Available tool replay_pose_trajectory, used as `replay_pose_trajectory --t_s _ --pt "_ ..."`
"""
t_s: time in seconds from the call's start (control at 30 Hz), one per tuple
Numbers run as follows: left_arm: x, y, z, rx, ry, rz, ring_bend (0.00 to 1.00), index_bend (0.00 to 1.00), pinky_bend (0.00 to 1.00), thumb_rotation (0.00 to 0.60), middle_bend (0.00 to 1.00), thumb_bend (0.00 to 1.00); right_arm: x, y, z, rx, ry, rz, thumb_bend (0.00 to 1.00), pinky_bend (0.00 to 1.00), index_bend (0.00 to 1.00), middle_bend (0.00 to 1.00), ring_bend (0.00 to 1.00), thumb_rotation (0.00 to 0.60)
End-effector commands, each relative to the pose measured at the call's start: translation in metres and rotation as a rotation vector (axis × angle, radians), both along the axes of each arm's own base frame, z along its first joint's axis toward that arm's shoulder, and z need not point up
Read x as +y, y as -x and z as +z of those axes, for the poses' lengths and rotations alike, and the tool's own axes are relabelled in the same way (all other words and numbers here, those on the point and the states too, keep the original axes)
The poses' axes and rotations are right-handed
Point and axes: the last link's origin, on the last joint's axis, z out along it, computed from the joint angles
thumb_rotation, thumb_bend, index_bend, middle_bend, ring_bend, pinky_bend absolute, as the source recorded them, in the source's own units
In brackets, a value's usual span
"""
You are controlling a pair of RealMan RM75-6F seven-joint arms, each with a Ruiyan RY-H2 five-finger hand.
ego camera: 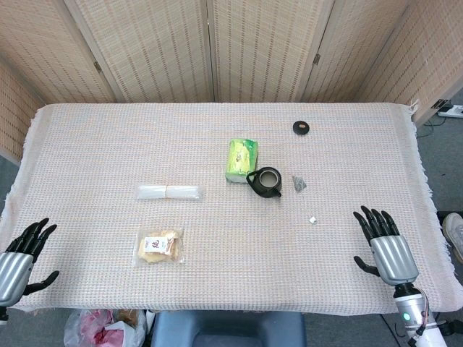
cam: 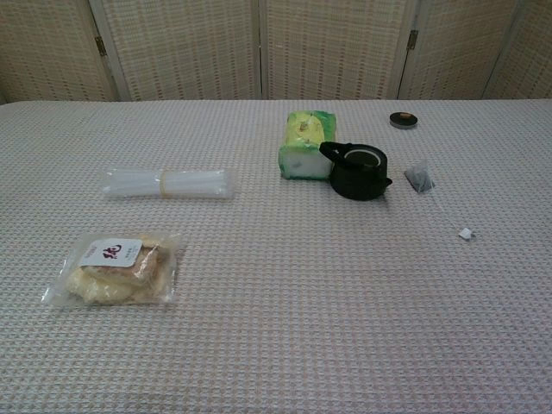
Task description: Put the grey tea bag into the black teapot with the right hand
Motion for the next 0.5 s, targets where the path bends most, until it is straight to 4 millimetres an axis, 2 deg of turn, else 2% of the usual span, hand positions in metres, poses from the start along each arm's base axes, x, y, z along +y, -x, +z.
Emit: replay_pose_trajectory --t_s 0.03,0.23,0.33,0.4,0.5 --pt "0.002 -0.001 -0.001 -0.001 0.008 0.0 0.0 0.0 0.24 0.6 0.0 0.27 0.0 0.001 0.002 0.0 0.009 -0.005 0.15 0.0 0.0 0.0 0.0 0.6" --pt "-0.001 -0.005 -0.003 -0.018 0.039 -0.017 0.0 0.0 0.24 0.6 0.0 0.27 0.003 0.001 0.003 -0.006 0.023 0.0 0.15 0.0 0.0 0.0 0.0 0.6" --pt "-0.006 -0.005 -0.002 -0.024 0.044 -0.02 0.0 0.0 0.24 0.6 0.0 0.27 0.0 -0.003 -0.002 -0.002 0.018 0.032 0.15 0.0 0.0 0.0 0.0 0.6" --pt "-0.009 -0.002 0.0 -0.016 0.042 -0.009 0.0 0.0 0.24 0.6 0.0 0.27 -0.007 -0.005 -0.008 -0.007 0.001 0.053 0.15 0.0 0.03 0.0 0.0 0.6" --pt "-0.014 -0.002 0.005 -0.016 0.016 -0.009 0.0 0.0 0.24 0.6 0.0 0.27 -0.02 -0.004 -0.012 0.03 -0.033 0.051 0.18 0.0 0.15 0.0 0.0 0.6"
